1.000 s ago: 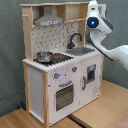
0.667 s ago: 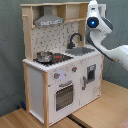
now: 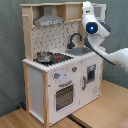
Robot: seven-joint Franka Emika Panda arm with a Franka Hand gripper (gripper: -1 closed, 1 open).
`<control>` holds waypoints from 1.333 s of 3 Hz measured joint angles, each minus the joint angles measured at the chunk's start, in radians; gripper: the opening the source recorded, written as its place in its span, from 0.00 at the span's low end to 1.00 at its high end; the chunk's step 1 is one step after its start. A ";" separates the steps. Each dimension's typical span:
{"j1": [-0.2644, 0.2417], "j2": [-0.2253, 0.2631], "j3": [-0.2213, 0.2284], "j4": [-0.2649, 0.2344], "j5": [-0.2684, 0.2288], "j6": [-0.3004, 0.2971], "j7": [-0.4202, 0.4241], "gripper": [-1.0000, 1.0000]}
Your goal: Play with the kitchen
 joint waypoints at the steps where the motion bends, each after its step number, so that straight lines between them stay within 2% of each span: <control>1: 0.016 -0.002 0.028 0.085 -0.046 0.005 -0.025 1.00; 2: 0.047 -0.017 0.079 0.148 -0.111 0.011 -0.024 1.00; 3: 0.102 -0.025 0.132 0.160 -0.185 0.039 -0.021 1.00; 4: 0.158 -0.025 0.201 0.159 -0.234 0.055 -0.015 1.00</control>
